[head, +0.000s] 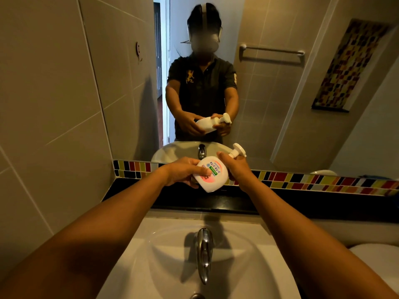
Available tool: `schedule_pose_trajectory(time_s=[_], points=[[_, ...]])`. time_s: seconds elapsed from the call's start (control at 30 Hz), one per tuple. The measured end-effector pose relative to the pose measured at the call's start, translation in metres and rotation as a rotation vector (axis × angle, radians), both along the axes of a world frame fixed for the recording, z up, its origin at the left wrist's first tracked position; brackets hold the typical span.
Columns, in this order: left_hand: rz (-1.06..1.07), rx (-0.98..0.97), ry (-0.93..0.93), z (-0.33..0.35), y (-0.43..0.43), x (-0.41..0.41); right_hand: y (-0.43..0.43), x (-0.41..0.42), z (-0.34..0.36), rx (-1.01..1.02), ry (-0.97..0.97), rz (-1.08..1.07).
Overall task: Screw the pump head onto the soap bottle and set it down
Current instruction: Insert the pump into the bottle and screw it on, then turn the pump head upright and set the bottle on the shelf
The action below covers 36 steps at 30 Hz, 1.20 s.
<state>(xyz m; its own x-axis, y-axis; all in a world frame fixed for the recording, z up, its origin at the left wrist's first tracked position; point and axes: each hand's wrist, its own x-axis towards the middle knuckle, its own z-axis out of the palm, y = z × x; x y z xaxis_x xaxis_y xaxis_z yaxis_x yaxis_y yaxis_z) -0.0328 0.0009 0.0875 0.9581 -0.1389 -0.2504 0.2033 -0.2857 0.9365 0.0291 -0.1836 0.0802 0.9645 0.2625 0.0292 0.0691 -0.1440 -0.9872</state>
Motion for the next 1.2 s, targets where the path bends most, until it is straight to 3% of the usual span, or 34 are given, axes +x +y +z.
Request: schedule_pose_trajectory(time_s=[0.3,0.47,0.9,1.2], points=[[0.057,0.176,-0.229,-0.014,-0.021,0.002,0.001,0.003,-0.011,0.015,-0.01,-0.105],[0.085,0.245,-0.259,-0.023,-0.027,0.004,-0.001,0.004,-0.013,0.023,-0.011,-0.125],[0.147,-0.082,-0.062,-0.043,-0.011,0.017,-0.033,0.01,-0.037,-0.099,0.126,0.189],[0.176,-0.056,-0.071,-0.067,-0.013,0.033,-0.027,0.015,-0.064,-0.149,0.173,0.204]])
